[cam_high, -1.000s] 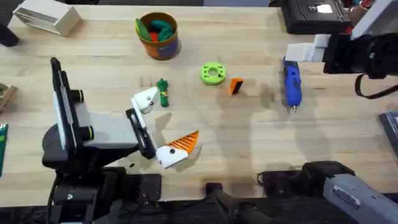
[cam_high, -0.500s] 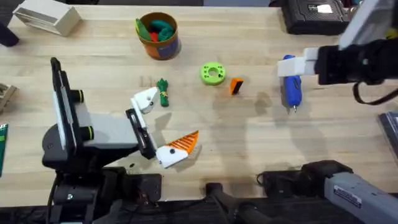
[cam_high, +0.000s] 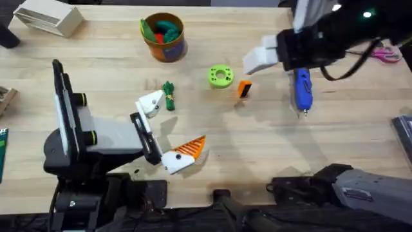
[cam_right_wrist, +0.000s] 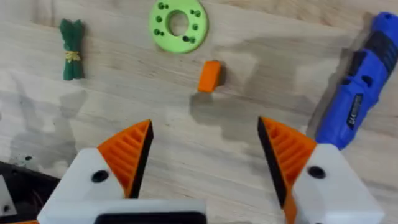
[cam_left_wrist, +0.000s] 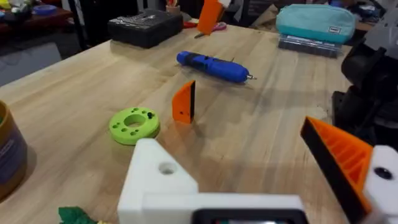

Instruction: Pick up the gripper from the table and insert it into the empty holder that is missing its gripper. Then pick up a screw, insert it into the mounting hole, and use the screwdriver to tighten it. Finally, clean up the table by picking up the vegetable and placing it into the bucket.

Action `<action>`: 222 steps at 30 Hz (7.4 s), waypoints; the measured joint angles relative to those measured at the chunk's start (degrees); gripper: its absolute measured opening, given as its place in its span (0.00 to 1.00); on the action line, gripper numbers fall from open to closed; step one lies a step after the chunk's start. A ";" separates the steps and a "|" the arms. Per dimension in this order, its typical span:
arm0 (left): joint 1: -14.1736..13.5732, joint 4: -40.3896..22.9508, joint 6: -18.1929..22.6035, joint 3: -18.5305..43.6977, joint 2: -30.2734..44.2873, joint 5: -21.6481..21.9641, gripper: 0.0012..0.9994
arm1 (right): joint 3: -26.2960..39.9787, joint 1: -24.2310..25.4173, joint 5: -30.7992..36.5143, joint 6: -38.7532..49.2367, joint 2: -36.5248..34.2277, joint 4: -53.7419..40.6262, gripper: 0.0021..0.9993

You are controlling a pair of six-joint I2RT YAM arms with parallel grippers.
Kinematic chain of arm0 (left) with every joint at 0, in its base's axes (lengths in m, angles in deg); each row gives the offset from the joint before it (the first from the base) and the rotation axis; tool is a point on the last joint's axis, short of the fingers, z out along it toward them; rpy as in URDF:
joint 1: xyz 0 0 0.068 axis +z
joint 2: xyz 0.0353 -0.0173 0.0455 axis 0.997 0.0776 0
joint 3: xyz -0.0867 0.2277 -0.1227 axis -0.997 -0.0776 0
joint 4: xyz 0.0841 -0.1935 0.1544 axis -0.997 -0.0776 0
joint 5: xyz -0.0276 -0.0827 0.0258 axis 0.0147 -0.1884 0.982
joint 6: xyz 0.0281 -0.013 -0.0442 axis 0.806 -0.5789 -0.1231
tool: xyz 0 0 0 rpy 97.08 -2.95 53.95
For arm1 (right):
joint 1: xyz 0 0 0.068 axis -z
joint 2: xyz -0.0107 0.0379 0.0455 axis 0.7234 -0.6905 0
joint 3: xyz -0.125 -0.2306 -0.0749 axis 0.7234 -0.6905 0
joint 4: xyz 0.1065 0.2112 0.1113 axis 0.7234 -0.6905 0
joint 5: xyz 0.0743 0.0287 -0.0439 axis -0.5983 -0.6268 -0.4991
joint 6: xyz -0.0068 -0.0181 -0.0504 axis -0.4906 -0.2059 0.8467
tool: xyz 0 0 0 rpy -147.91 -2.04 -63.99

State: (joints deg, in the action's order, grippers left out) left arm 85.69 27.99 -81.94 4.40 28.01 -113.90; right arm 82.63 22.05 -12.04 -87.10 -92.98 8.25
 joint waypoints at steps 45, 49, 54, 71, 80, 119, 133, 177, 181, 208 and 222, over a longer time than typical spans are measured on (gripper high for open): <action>0.00 0.00 0.00 0.00 -0.02 0.00 0.99 | -0.13 -3.09 5.71 -12.41 -22.27 6.36 0.91; 0.00 0.00 0.00 0.00 -0.02 0.00 0.99 | -0.82 -3.21 5.71 -12.39 -22.25 6.42 0.89; 0.00 0.00 0.00 0.00 -0.02 0.00 0.99 | -2.38 -3.48 5.71 -12.17 -22.25 8.07 0.88; 0.00 0.00 0.00 0.00 -0.02 0.00 0.99 | -2.61 -3.68 5.69 -11.83 -22.25 9.03 0.16; 0.00 0.00 0.00 0.00 0.00 0.00 0.99 | -2.61 -3.68 5.76 -11.93 -22.25 9.18 0.02; 0.00 0.00 0.00 0.00 -0.02 0.00 0.99 | -23.33 -1.30 -18.56 -9.98 10.42 36.85 0.02; 0.00 0.00 0.00 0.00 -0.02 0.00 0.99 | -30.09 3.84 -42.83 -10.01 10.41 48.73 0.02; 0.00 0.00 0.00 0.00 -0.02 0.00 0.99 | -39.74 5.31 -87.50 -57.63 -20.69 117.13 0.02; 0.00 0.00 0.00 0.00 -0.02 0.00 0.99 | -39.84 3.44 -87.50 -59.11 -23.40 118.59 0.02; 0.00 0.00 0.00 0.00 -0.02 0.00 0.99 | -39.88 -1.79 -83.10 -62.82 -25.52 122.53 0.02; 0.00 0.02 -0.13 0.00 -0.02 0.02 0.99 | -39.88 -1.80 -81.23 -63.23 -25.52 127.03 0.02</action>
State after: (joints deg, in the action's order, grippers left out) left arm 85.69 28.01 -82.07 4.40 27.99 -113.89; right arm 42.75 20.25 -93.27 -150.33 -118.51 135.28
